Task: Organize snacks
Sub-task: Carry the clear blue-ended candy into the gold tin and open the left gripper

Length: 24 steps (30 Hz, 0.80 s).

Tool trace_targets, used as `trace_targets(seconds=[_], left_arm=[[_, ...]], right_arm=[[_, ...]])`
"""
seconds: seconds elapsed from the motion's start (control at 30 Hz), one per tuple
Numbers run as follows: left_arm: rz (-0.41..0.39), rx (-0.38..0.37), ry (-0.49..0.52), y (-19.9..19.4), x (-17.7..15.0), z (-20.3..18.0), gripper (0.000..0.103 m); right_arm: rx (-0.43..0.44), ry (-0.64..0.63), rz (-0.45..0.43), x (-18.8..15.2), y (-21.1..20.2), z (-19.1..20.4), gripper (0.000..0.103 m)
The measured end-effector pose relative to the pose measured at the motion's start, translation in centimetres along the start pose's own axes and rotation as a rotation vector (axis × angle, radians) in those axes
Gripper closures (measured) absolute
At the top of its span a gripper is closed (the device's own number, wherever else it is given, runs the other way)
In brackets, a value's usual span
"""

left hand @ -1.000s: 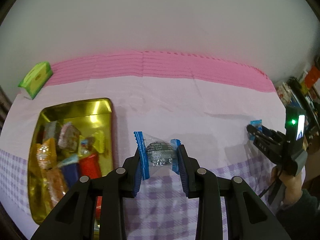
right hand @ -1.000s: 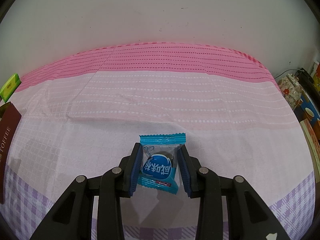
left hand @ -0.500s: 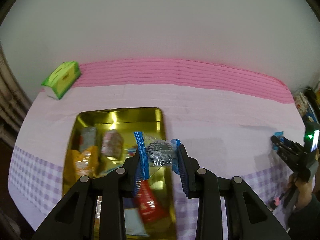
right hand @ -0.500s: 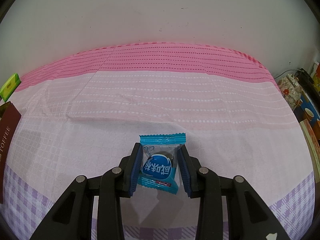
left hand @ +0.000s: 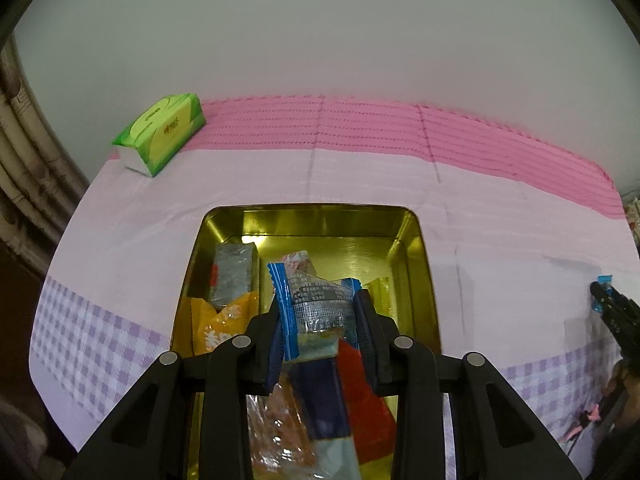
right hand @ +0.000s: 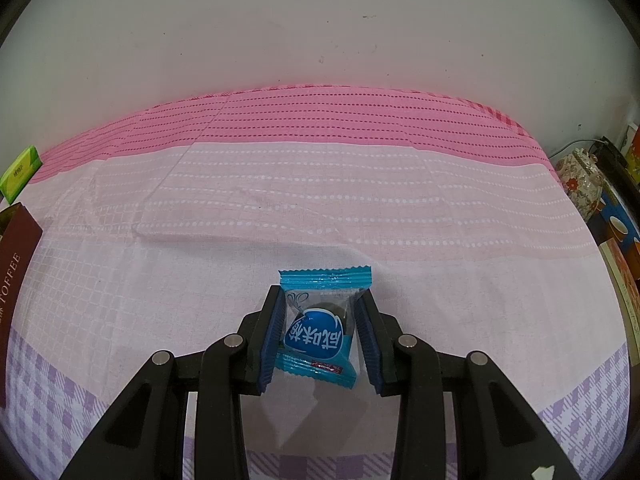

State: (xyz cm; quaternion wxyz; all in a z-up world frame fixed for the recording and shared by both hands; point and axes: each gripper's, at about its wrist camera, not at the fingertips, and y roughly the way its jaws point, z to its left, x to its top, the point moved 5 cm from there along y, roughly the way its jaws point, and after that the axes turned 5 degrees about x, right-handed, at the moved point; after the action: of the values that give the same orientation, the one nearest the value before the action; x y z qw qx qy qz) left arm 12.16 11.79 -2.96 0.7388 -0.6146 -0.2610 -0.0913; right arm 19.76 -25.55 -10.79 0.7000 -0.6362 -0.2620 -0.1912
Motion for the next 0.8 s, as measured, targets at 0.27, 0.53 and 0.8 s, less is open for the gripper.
trace_targets(seconds=[0.27, 0.53, 0.8], left_arm=[[0.028, 0.013, -0.009, 1.6, 0.3, 0.8, 0.070], [0.056, 0.032, -0.008, 3.4, 0.2, 1.4, 0.070], [0.073, 0.054, -0.001, 4.3, -0.4, 1.7, 0.070]], right_arm=[[-0.001, -0.001, 0.000, 0.0, 0.0, 0.0, 0.069], [-0.001, -0.001, 0.000, 0.0, 0.0, 0.0, 0.069], [-0.001, -0.002, 0.000, 0.0, 0.0, 0.0, 0.069]])
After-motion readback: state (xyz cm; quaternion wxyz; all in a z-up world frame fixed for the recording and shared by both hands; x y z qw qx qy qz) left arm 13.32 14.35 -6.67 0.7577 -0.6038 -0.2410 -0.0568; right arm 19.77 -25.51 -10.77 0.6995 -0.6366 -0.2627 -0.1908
